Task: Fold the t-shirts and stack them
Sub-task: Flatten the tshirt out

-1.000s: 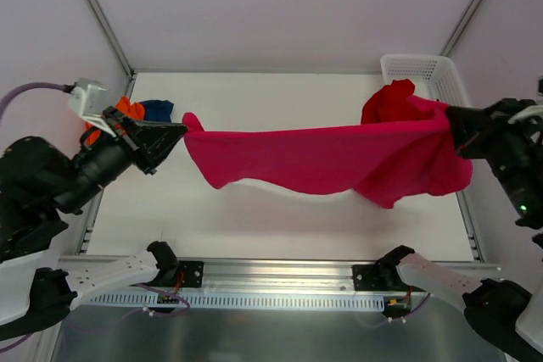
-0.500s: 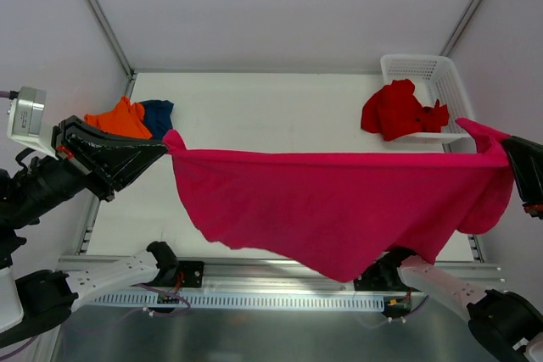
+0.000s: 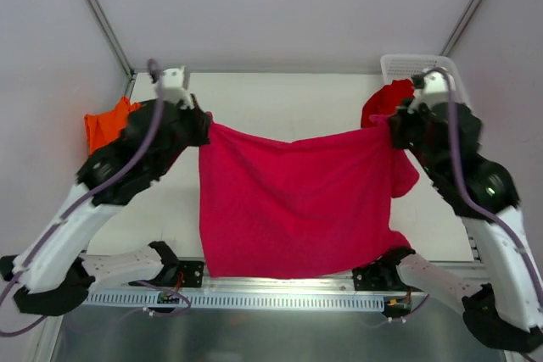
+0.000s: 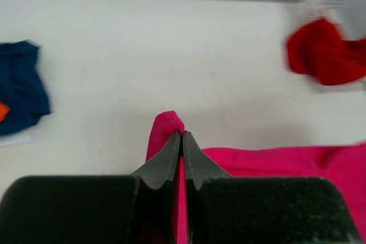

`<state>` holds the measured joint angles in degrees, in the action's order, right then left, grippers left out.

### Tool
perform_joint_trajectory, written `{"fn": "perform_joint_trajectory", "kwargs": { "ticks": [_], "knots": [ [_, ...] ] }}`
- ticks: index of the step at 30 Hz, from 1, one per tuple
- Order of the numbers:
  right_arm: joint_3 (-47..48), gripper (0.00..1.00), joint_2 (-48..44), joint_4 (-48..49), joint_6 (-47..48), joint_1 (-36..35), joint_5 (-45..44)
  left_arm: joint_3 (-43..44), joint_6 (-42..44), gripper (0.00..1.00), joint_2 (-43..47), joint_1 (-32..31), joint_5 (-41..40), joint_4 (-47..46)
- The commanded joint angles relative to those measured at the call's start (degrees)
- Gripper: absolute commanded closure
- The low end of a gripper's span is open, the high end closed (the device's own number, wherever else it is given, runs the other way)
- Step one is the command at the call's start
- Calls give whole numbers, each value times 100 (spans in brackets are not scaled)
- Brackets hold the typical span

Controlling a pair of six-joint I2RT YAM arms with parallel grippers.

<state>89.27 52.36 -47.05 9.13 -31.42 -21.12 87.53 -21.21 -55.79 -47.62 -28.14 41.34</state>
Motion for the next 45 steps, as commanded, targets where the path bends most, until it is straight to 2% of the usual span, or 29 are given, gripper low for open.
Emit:
{"fn": "perform_joint_trajectory", "kwargs": {
  "ticks": [1,3,5,8,9,11,16,19,21,22,23,25,26,28,29,30,33,36,39,40,43,44,45],
  "knots": [
    [-708,97,633,1407,-6,416,177,-437,39,100,-844,758,-879,-433],
    [-1033,100,1362,1864,-182,926,756,-700,-49,100,-1553,1130,-702,-618],
    [-1088,100,2299,2189,-218,1163,846,-798,-67,100,-2431,1587,-666,-952],
    [-501,100,3435,2148,-166,1304,899,-510,-146,100,-3488,2017,-676,-1119],
    [-290,100,4170,2130,-157,1331,934,-169,-172,100,-4187,2080,-684,-1120],
    [526,100,4921,1868,-148,1392,935,236,-173,100,-5190,2194,-710,-1120],
    [2931,100,7160,1138,1,1402,637,1818,117,100,-6679,2292,-886,-1111],
    [3630,100,7718,1075,98,1402,303,2724,337,100,-7462,2380,-1061,-1120],
    [3896,99,7947,1258,168,1393,75,3103,284,100,-7745,2397,-1544,-1198],
    [3870,91,7948,1390,229,1402,91,3165,293,100,-7780,2406,-1650,-1268],
    [3782,53,7913,1591,274,1410,152,3139,267,100,-7728,2397,-1860,-1391],
    [3650,30,7834,1873,405,1419,223,2982,310,100,-7553,2397,-1923,-1855],
    [3441,7,7703,1970,441,1428,214,2772,345,97,-7326,2406,-1932,-1997],
    [3194,4,7527,2225,537,1419,240,2691,442,49,-7122,2389,-1862,-2296],
    [3053,3,7308,2331,555,1419,258,2604,547,17,-6965,2380,-1862,-2341],
    [2800,3,7193,2393,564,1419,258,2612,618,8,-6911,2371,-1870,-2359],
    [2395,3,6720,2551,573,1419,310,2577,917,7,-6674,2266,-1949,-2403],
    [2148,3,6385,2420,512,1428,223,2200,900,14,-6314,2134,-2011,-2411],
    [2051,4,6200,1902,274,1428,-76,1462,628,31,-5821,1985,-1573,-2403],
    [1815,4,6138,1831,204,1428,-76,1095,497,38,-5612,1932,-1380,-2403],
    [1349,6,5822,1463,-33,1419,-234,217,189,51,-5146,1695,-932,-2307],
    [1199,7,5699,1357,-242,1428,-226,-14,92,61,-5013,1598,-617,-2271],
    [1006,7,5541,1278,-340,1411,-173,-260,4,65,-4881,1397,-440,-2245]
  ]
}}
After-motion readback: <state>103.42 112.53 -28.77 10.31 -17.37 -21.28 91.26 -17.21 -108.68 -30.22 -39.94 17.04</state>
